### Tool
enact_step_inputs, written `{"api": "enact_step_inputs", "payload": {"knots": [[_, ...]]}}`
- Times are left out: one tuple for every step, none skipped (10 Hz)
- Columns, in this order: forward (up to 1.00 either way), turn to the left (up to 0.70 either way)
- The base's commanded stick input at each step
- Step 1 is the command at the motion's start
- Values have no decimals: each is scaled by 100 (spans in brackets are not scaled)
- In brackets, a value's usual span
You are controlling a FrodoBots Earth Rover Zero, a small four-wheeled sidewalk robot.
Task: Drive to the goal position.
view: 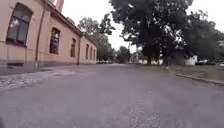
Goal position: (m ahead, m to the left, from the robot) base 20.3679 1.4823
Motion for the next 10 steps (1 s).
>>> {"api": "enact_step_inputs", "payload": {"knots": [[45,8],[45,0],[45,0],[45,0],[45,0],[45,0],[45,0],[45,0],[45,24],[45,27]]}}
